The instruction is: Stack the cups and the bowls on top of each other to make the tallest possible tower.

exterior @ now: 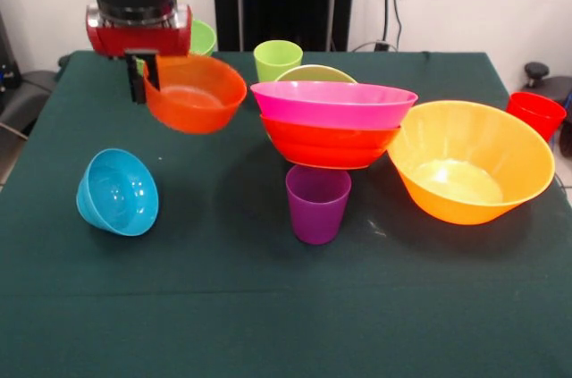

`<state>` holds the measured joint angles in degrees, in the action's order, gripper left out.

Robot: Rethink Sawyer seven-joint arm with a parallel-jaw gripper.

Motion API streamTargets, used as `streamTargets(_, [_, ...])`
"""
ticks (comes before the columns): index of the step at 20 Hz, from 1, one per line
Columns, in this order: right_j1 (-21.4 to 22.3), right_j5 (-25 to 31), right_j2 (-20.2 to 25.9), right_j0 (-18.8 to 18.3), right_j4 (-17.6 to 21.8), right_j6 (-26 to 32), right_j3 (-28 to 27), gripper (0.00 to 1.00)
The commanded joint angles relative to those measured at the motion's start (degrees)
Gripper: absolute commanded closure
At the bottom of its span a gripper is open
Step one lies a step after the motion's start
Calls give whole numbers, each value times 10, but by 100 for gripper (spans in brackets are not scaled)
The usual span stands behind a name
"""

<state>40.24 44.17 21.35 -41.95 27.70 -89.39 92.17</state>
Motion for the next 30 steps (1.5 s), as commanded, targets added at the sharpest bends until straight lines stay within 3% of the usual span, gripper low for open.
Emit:
streamTargets(1, [79, 106, 26, -6, -33, 72, 52, 100])
streamTargets(11, [166, 164, 24, -11, -72, 69, 80, 100])
streamTargets(15, [178, 169, 22, -5, -81, 57, 89, 100])
streamTargets(21, [189, 160, 16, 13, -87, 26, 105, 100])
streamTargets(30, [186, 96, 3, 32, -85, -18, 149, 100])
